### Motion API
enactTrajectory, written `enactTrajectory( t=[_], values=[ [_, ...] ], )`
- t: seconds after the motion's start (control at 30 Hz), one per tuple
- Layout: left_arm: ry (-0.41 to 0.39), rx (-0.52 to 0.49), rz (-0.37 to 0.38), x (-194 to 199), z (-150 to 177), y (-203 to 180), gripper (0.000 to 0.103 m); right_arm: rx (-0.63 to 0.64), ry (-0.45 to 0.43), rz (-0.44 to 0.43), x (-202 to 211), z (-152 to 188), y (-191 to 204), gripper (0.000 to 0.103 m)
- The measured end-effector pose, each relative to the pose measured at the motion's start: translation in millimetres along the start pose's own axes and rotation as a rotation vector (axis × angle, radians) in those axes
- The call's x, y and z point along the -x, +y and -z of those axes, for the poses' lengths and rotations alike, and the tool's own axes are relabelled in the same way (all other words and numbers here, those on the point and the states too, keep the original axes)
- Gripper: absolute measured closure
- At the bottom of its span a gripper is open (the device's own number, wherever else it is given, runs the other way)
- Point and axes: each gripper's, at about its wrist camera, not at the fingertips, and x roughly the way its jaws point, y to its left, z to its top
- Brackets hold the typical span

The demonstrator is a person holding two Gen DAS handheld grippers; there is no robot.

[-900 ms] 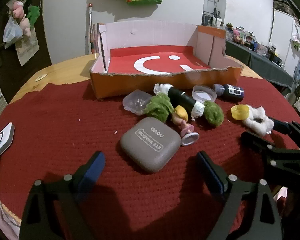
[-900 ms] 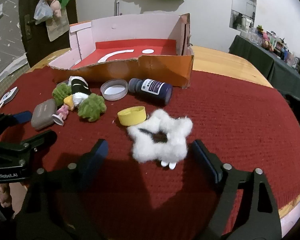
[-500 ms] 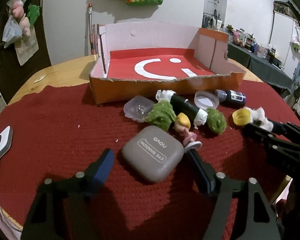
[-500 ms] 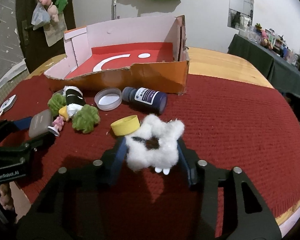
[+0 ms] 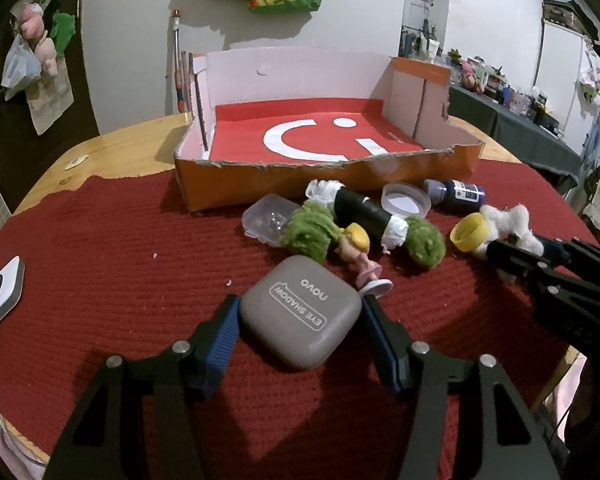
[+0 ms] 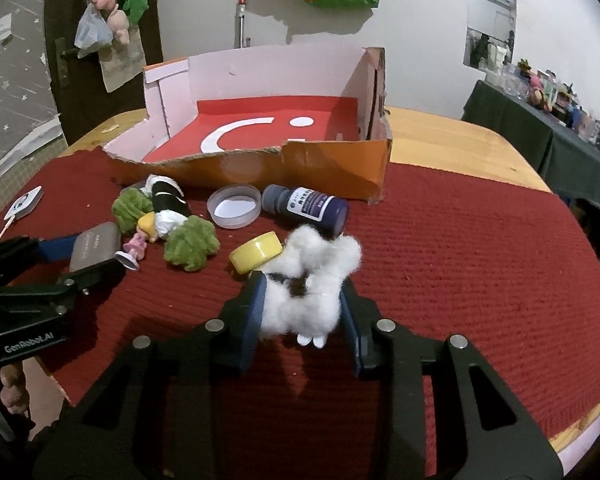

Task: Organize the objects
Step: 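Grasp the grey eye shadow compact with the left gripper while the right grasps the white cotton star, then lift both held items and carry them over the cardboard box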

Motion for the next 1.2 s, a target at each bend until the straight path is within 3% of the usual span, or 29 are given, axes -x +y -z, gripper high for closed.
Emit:
enactTrajectory(
  t=[0.6,1.2],
  values=[
    [-0.027,-0.004,0.005,13.0,-3.7,-1.7,0.041,-0.011,-0.039,-0.078,17.6,-8.8,8.5,0.071],
    [-0.045,-0.013,0.004,15.0,-14.6,-1.7,0.041,-0.009,-0.060,-0.092,20.4,-17.4,7.9,0.071]
  ],
)
